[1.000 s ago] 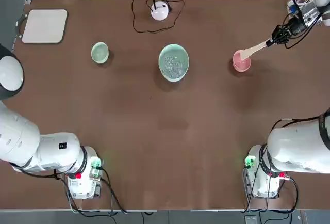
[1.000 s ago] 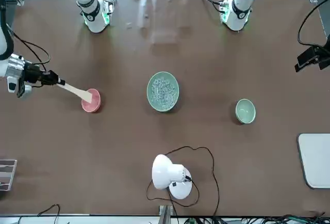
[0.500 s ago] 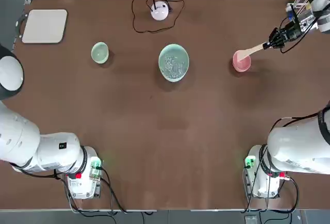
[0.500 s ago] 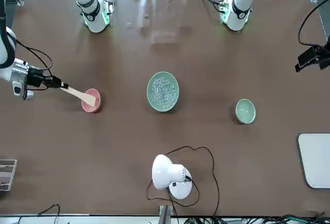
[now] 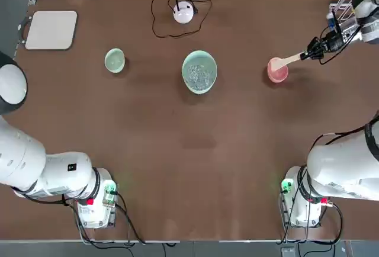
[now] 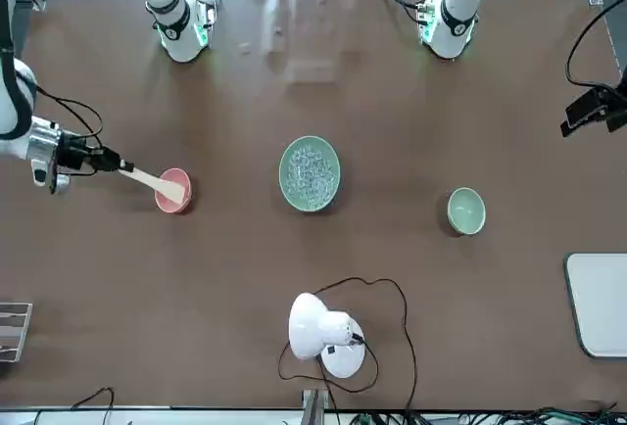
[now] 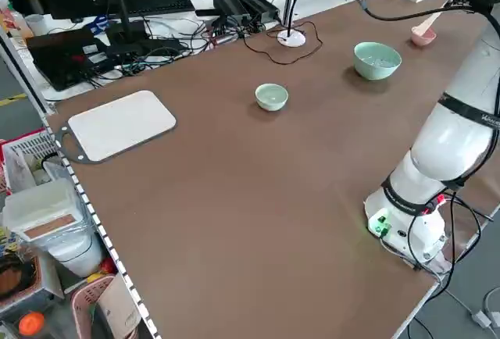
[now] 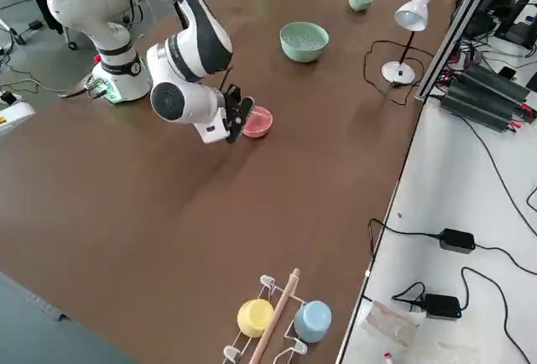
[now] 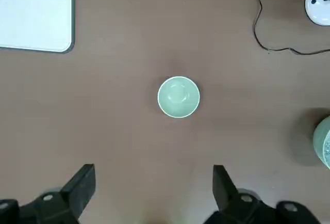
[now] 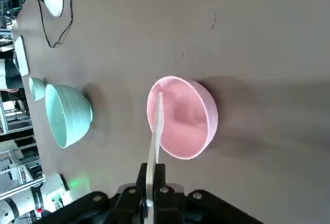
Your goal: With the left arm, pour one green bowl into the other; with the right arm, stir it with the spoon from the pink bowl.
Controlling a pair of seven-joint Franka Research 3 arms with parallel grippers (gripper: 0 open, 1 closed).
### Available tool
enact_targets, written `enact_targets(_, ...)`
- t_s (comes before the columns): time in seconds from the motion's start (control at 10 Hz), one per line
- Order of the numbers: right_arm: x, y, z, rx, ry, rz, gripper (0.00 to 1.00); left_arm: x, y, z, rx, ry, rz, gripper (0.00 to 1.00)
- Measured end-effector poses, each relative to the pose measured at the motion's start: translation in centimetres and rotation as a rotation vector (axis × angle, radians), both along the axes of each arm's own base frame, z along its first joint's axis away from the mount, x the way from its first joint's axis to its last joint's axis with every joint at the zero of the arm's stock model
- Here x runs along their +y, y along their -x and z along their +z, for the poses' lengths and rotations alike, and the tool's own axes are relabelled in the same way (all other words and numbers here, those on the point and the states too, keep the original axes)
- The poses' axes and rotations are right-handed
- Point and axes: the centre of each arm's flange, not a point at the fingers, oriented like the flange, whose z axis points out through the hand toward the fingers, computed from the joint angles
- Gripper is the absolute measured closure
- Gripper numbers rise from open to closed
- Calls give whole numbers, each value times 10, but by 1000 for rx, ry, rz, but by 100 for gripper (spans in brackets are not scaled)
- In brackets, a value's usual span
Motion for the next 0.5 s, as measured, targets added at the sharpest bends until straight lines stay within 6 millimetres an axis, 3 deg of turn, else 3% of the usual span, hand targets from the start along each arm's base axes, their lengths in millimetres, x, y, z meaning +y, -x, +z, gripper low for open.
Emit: enact_targets(0.5, -7, 2, -10, -3, -8, -1, 94, 0, 0, 0, 0, 0, 0, 0)
